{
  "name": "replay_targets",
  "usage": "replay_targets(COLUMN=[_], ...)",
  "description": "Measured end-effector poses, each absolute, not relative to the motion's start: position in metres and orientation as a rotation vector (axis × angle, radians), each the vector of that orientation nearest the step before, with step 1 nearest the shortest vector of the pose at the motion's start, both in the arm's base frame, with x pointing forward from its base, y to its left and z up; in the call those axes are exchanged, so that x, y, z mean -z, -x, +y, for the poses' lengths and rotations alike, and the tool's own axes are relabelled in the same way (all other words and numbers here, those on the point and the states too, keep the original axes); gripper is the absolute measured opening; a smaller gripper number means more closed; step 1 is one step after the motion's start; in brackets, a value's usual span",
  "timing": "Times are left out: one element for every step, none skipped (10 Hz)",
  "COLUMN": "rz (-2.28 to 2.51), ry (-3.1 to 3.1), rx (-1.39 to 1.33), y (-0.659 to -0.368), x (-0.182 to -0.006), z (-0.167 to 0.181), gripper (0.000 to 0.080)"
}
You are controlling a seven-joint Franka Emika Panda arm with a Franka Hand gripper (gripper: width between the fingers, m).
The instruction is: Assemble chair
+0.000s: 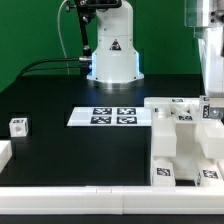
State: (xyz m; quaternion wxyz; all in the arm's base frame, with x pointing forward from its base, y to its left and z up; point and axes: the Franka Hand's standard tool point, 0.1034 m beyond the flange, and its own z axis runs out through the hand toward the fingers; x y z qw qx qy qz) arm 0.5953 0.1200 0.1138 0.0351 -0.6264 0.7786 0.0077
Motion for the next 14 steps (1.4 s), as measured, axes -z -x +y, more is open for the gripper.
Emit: replay_targets(rz=[2.349, 2.294, 2.219, 2.113, 2.071, 2.080, 2.072, 2.072, 2.072, 2.064, 1.928, 1.829, 1.704, 1.543], ry=[1.981, 2.029, 2.089, 2.160, 2.157, 2.153, 2.165, 2.165, 2.166, 2.174, 2.286, 2.357, 2.447, 2.555], rx=[-0.024, -0.016, -0.008, 0.006, 0.029, 0.026, 0.025, 0.025, 0.025, 0.025, 0.047, 0.059, 0.069, 0.090], y=[-0.595, -0.597, -0.599, -0.601, -0.604, -0.603, -0.602, -0.602, -0.602, -0.602, -0.600, -0.594, -0.590, -0.590], x=[-0.115, -0.121, -0.130, -0.143, -0.153, -0.151, -0.149, -0.149, -0.148, -0.148, -0.148, -0.148, -0.151, -0.153], z=[0.118, 0.117, 0.113, 0.103, 0.093, 0.094, 0.096, 0.096, 0.096, 0.095, 0.085, 0.068, 0.058, 0.052], gripper=[0.0641, 0.0648, 0.0648, 0.0649, 0.0649, 0.0649, 0.0649, 0.0649, 0.0649, 0.0649, 0.0649, 0.0649, 0.0649, 0.0649])
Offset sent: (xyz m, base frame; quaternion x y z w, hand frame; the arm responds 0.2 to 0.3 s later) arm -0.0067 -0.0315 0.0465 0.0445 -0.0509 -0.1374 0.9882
